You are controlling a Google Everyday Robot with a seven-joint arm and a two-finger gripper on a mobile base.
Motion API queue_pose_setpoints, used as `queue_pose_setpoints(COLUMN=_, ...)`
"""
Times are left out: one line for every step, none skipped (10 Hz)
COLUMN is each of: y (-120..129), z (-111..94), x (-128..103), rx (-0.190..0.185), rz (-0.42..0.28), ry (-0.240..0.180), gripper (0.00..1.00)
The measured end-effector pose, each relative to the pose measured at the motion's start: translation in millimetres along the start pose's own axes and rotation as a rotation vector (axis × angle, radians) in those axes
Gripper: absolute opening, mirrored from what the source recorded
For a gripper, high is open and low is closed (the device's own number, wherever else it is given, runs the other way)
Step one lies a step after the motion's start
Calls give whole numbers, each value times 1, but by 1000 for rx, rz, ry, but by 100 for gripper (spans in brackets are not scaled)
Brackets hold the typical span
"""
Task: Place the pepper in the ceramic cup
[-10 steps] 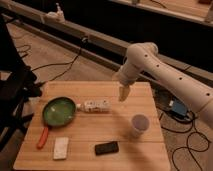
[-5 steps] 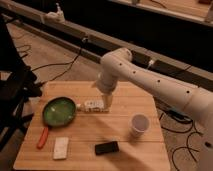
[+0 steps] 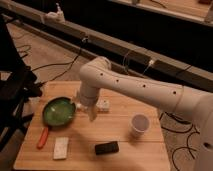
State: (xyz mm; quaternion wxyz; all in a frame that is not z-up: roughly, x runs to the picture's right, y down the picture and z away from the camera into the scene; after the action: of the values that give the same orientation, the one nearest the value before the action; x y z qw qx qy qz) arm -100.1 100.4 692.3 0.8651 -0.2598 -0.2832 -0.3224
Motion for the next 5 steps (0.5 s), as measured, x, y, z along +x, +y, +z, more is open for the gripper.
queue_pose_setpoints(y=1, z=0, x=0, rx=-3, rz=0, ry=1, gripper=80)
queue_pose_setpoints(y=0, z=0, x=1, rx=-3, rz=-1, ry=4, gripper=80)
queue_pose_setpoints(y=1, z=1, x=2, rx=-11, rz=-8, ry=10, gripper=80)
queue_pose_setpoints(y=-4, z=6, x=0, rx=-16, rz=-29, ry=9, gripper=80)
queue_pose_setpoints(y=-12, z=17, x=-7, rx=-27, rz=-67, ry=-3, gripper=80)
